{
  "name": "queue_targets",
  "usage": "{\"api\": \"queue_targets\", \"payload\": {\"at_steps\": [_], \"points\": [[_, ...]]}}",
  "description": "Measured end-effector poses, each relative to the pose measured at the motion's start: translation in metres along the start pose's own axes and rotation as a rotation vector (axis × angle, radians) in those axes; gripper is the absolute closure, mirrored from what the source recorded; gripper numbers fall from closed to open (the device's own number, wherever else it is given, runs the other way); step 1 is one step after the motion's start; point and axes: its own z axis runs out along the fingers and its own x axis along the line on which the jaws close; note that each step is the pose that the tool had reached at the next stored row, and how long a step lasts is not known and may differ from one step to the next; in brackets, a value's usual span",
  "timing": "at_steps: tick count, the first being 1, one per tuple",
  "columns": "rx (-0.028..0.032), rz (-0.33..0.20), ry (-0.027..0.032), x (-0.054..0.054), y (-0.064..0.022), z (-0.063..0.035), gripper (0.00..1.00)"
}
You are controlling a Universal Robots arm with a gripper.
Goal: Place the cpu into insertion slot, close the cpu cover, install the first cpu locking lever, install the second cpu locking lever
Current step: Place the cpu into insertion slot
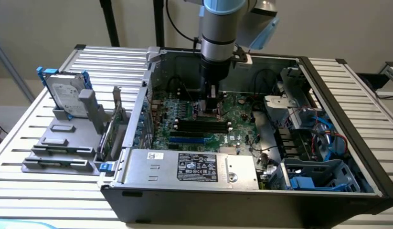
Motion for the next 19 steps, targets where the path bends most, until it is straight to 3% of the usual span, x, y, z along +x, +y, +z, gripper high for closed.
{"api": "queue_targets", "payload": {"at_steps": [12, 19], "points": [[0.0041, 0.000, -0.0205, 0.0001, 0.0006, 0.0042, 0.45], [0.0042, 0.003, -0.0284, 0.0001, 0.0006, 0.0056, 0.45]]}}
